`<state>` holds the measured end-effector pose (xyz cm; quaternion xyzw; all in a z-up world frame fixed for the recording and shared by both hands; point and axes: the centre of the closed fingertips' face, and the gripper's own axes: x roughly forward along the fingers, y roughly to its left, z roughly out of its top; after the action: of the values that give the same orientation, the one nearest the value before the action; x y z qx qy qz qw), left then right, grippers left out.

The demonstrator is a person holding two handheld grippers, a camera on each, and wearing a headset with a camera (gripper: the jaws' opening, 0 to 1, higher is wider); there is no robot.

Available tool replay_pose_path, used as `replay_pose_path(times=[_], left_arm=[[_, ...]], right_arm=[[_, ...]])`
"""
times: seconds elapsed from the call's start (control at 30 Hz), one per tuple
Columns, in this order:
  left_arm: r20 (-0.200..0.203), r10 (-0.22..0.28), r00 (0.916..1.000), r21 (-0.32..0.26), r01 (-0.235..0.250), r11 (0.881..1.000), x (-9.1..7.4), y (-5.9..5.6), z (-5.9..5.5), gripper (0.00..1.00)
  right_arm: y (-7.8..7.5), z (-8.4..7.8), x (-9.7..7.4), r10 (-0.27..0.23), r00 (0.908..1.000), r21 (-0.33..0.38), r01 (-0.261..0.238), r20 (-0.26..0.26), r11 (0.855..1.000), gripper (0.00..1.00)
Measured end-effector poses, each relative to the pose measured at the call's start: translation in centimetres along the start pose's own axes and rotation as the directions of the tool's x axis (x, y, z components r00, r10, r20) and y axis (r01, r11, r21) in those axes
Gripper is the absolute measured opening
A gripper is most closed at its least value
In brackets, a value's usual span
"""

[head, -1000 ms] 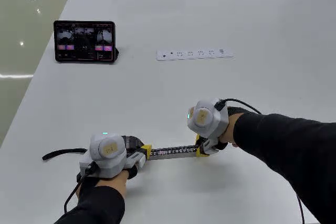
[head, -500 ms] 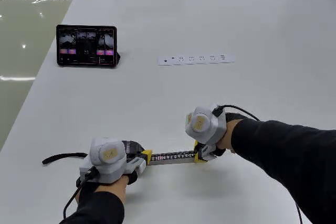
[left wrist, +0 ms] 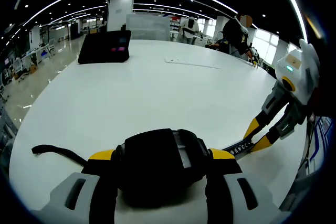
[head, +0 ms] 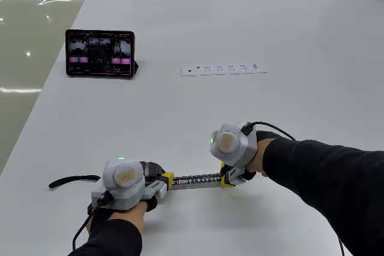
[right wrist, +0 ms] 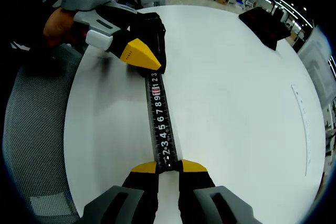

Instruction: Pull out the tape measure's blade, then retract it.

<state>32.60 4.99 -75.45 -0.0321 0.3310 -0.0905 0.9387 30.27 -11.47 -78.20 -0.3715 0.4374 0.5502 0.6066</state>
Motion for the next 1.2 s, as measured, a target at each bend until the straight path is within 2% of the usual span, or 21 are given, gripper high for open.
replay_pose_path(times=[1.2], left_arm=[[0.001, -0.002, 1.0000, -0.003, 0.002, 1.000, 0.02, -0.04, -0.04, 0.65]], right_arm=[[0.05, 0.89, 0.31, 0.001, 1.0000, 0.004, -0.001, 0.010, 1.000, 0.10]])
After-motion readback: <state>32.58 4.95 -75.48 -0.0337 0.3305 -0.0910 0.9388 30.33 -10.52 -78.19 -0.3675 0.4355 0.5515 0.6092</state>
